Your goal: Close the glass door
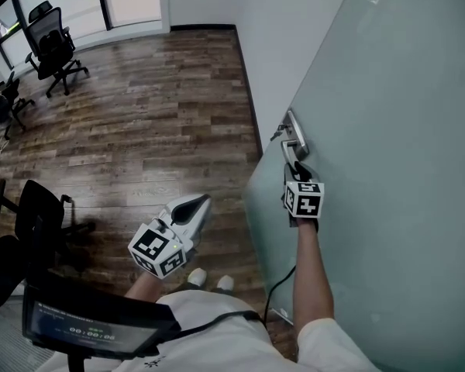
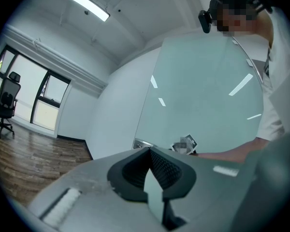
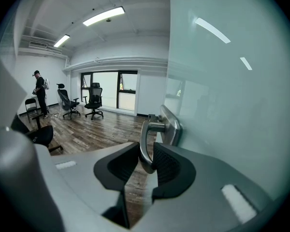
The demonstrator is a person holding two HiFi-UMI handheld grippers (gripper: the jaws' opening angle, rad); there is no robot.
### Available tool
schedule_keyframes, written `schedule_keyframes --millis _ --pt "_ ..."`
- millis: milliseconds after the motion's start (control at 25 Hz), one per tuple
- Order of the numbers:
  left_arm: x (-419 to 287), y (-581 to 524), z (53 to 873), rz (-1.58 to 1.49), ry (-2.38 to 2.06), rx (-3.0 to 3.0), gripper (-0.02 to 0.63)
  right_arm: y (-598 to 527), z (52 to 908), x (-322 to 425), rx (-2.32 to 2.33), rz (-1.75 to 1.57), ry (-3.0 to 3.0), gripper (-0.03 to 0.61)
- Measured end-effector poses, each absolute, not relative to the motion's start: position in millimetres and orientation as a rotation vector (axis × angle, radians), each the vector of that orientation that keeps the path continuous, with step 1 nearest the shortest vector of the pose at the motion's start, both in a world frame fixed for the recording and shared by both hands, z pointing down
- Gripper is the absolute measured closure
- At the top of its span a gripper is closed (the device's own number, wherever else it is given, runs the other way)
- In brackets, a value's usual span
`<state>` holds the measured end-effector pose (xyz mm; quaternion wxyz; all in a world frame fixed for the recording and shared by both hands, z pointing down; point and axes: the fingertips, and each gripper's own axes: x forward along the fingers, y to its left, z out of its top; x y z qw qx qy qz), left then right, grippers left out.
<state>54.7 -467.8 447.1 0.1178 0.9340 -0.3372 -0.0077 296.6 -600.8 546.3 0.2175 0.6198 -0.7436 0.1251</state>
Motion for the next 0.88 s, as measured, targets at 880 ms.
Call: schedule_keyframes --millis 880 --pt "15.3 -444.7 460.4 -0.079 -0.829 2.745 0.614 -555.2 549.0 193.4 1.531 0.316 -2.105 0.471"
